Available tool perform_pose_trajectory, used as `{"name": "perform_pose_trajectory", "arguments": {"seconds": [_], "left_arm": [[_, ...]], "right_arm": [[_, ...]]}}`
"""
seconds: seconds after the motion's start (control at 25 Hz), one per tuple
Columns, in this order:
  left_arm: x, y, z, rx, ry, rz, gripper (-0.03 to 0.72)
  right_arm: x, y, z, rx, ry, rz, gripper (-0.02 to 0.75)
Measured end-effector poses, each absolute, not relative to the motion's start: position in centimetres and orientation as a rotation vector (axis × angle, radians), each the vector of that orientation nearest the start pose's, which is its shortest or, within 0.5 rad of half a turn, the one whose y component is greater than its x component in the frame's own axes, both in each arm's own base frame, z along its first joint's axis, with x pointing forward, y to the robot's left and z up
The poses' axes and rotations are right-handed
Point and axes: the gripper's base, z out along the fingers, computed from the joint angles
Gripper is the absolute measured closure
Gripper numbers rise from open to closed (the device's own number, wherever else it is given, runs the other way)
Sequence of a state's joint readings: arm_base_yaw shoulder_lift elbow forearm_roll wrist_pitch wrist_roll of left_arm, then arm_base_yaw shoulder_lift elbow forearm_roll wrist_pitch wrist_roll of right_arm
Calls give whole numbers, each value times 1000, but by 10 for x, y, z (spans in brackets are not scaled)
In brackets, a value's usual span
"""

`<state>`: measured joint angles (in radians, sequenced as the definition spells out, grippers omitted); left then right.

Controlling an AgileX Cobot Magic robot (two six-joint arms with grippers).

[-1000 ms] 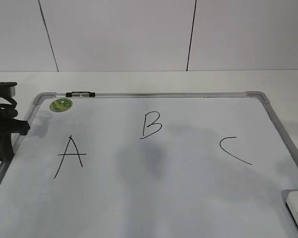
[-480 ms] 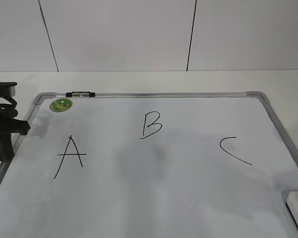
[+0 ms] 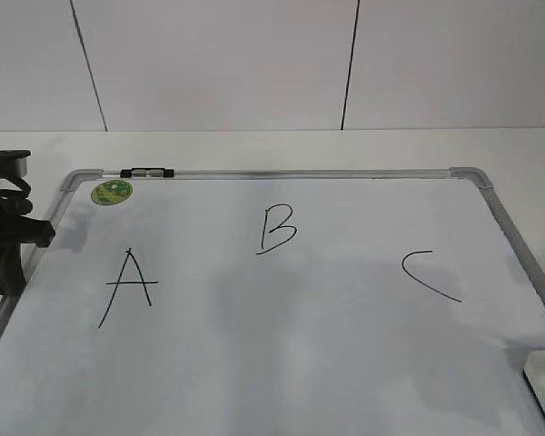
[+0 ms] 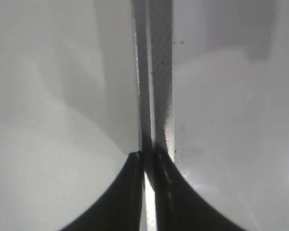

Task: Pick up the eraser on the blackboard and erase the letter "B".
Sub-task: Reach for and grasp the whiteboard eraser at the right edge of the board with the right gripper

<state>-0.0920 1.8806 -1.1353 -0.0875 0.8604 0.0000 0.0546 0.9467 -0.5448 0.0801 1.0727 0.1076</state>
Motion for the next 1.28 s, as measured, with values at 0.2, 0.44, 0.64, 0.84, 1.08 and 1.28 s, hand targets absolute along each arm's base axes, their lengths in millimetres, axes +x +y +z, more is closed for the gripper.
{"name": "perform_pose_trajectory", "arguments": {"seconds": [0.2, 0.44, 0.64, 0.84, 1.08, 1.28], "left_arm": [[338, -37, 154, 55, 3090, -111, 654], [337, -37, 154, 55, 3091, -111, 654], [338, -37, 154, 55, 3090, -111, 654], [338, -37, 154, 55, 3090, -111, 654], [338, -37, 154, 55, 3090, -111, 654], [338, -38, 154, 53, 3092, -113, 654]], "right_arm": [[143, 14, 217, 134, 2978, 122, 130], [160, 14, 203, 94, 2993, 110, 130], [167, 14, 194, 63, 3023, 103, 130], [173, 15, 188, 34, 3019, 99, 131], [179, 16, 182, 45, 3051, 121, 131], [184, 17, 170, 39, 3093, 115, 131]]}}
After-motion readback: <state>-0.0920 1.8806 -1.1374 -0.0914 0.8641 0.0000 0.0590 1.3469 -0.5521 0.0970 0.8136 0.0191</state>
